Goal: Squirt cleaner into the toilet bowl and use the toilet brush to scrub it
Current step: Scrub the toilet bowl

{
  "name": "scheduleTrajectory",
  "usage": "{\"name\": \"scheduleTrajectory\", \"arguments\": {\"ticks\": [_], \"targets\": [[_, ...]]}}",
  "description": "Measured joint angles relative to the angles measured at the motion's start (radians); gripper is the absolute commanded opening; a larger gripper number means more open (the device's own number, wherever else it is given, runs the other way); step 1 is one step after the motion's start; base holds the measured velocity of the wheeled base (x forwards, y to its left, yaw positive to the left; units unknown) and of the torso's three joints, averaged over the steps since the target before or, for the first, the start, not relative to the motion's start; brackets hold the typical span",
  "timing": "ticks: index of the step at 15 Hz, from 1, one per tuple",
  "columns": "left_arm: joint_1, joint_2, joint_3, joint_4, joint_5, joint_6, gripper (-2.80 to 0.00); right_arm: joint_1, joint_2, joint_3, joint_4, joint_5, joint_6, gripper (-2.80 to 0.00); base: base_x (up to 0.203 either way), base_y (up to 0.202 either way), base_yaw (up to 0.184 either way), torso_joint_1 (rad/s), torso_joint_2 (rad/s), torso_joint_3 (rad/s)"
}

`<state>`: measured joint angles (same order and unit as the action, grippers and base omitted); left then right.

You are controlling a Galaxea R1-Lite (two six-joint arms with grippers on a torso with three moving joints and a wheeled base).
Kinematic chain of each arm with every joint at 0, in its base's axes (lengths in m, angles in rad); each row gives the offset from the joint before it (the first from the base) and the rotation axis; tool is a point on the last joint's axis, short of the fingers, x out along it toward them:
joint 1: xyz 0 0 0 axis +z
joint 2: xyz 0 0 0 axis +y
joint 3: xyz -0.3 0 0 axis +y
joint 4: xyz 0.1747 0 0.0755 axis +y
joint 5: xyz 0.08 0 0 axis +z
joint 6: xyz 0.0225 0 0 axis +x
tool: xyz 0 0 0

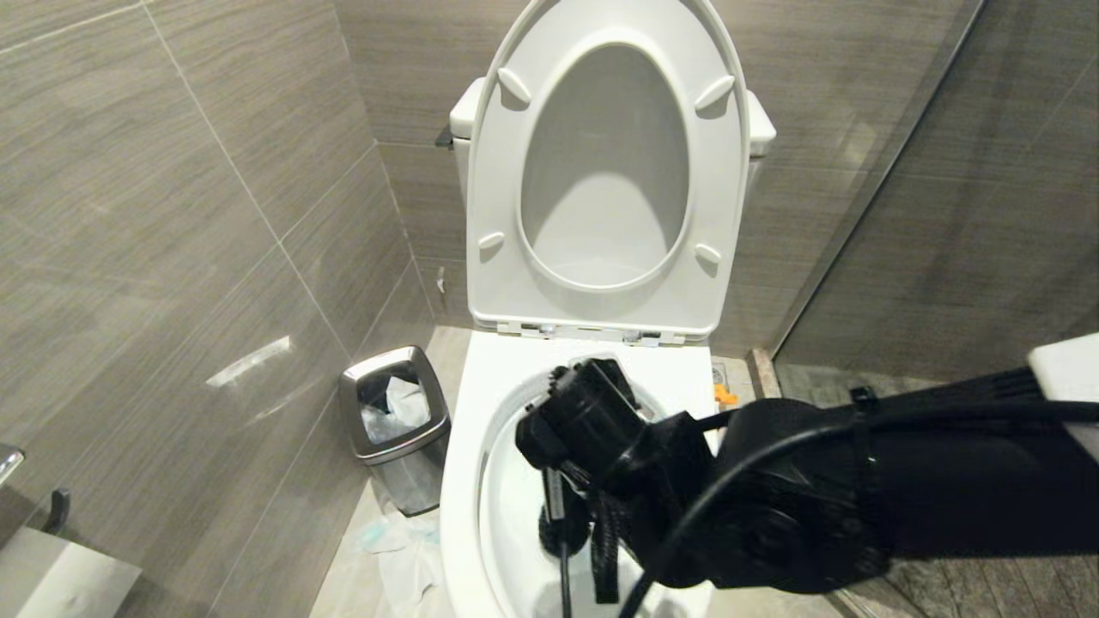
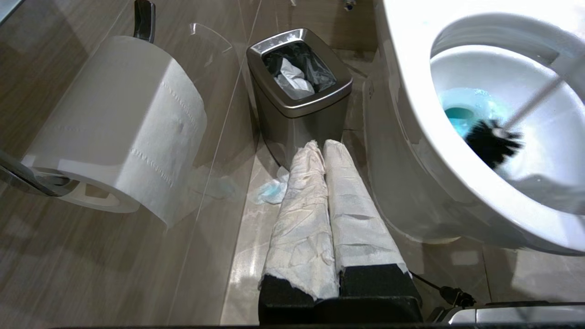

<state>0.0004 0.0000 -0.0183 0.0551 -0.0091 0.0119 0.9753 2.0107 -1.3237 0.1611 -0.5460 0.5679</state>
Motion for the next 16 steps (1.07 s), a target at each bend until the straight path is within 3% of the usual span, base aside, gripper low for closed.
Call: {"name": "scheduleTrajectory", "arguments": {"ticks": [2, 5, 8, 11, 13, 16], "targets": [[0.0, 0.0, 0.0, 0.0, 0.0, 0.0, -2.8, 0.004, -0.105, 0.146, -0.003, -0.002, 0.03, -2.8, 0.0, 0.0, 0.0, 0.0, 0.0, 0.0], [0.0, 0.0, 0.0, 0.0, 0.0, 0.0, -2.8, -0.083, -0.225, 0.257, -0.004, -0.007, 0.034, -2.8, 0.0, 0.0, 0.0, 0.0, 0.0, 0.0], [0.0, 0.0, 0.0, 0.0, 0.0, 0.0, -2.8, -0.216, -0.277, 0.265, -0.031, -0.009, -0.027, -2.8, 0.0, 0.0, 0.0, 0.0, 0.0, 0.0], [0.0, 0.0, 0.0, 0.0, 0.0, 0.0, -2.8, -0.335, -0.272, 0.245, -0.18, -0.007, -0.174, -2.8, 0.0, 0.0, 0.0, 0.0, 0.0, 0.0], [0.0, 0.0, 0.0, 0.0, 0.0, 0.0, -2.8, -0.365, -0.238, 0.208, -0.245, -0.002, -0.203, -2.8, 0.0, 0.0, 0.0, 0.0, 0.0, 0.0], [0.0, 0.0, 0.0, 0.0, 0.0, 0.0, -2.8, -0.371, -0.196, 0.152, -0.251, 0.023, -0.184, -2.8, 0.0, 0.0, 0.0, 0.0, 0.0, 0.0]]}}
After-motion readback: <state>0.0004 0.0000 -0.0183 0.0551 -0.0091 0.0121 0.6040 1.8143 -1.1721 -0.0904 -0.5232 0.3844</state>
